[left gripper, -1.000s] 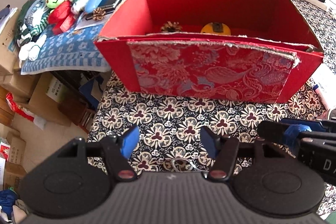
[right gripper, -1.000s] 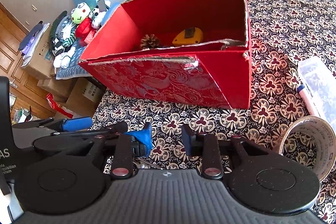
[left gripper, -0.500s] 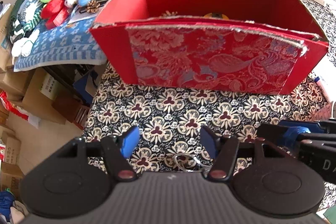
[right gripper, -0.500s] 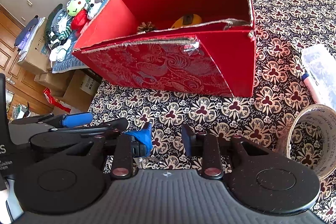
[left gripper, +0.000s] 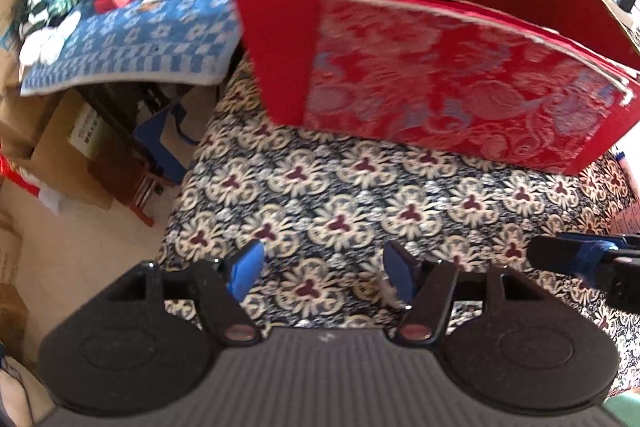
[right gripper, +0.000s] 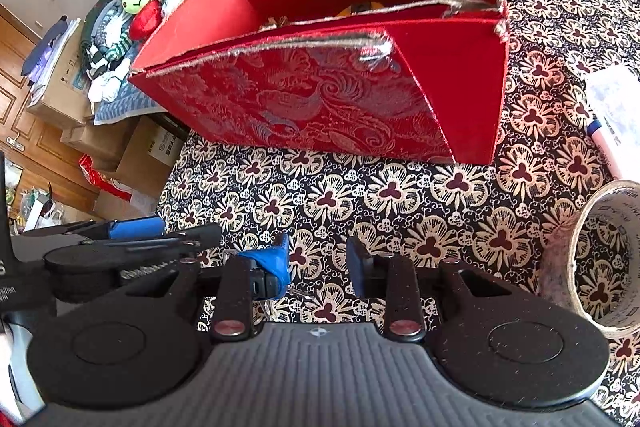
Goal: Organize rigid objects
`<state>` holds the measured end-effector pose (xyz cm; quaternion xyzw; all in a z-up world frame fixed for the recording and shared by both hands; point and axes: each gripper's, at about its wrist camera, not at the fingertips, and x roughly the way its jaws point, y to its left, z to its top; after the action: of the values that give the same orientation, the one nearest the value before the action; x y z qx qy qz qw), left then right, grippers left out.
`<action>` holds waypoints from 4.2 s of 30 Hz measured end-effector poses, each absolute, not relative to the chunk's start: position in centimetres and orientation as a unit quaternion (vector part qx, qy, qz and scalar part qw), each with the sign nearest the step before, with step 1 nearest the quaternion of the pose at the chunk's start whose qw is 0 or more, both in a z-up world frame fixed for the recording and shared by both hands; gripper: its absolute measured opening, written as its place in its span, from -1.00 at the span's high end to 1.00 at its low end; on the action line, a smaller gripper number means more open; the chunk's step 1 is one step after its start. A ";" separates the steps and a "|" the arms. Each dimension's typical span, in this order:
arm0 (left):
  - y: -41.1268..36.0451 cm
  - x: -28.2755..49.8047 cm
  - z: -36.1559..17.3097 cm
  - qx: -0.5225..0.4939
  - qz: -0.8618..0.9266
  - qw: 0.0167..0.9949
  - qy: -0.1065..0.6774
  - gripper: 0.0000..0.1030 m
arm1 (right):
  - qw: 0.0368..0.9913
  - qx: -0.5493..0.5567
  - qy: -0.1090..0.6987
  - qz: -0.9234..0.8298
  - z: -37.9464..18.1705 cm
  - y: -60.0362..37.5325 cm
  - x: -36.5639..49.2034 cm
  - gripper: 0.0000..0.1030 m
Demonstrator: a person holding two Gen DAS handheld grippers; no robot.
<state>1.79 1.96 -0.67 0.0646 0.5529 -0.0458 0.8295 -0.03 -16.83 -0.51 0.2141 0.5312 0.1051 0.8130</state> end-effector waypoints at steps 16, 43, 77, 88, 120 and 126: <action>5.1 1.4 -0.8 0.043 -0.056 0.821 0.567 -0.28 | 0.802 0.210 0.551 0.098 -1.5 -16.8 0.3 0.74; 1.0 0.1 -1.9 0.089 -0.084 0.807 0.578 -0.29 | 0.792 0.222 0.559 0.101 -2.0 -16.1 0.3 0.74; -1.3 -0.6 -3.8 0.078 -0.326 0.760 0.557 -0.29 | 0.777 0.264 0.563 0.099 -3.2 -14.8 1.1 0.76; -2.0 1.7 -4.1 0.089 -0.384 0.744 0.539 -0.29 | 0.767 0.305 0.561 0.056 -3.9 -15.6 1.3 0.75; -7.4 6.3 -4.0 0.113 -0.406 0.747 0.514 -0.29 | 0.747 0.367 0.551 0.069 -5.4 -21.8 3.5 0.73; -4.7 5.8 -3.3 0.111 -0.392 0.742 0.532 -0.29 | 0.745 0.359 0.558 0.074 -5.4 -22.5 2.8 0.73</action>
<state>5.77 -4.65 -3.33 0.1114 0.5319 -0.3921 0.7423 2.77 -22.49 -5.40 0.3592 0.5575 0.0737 0.7448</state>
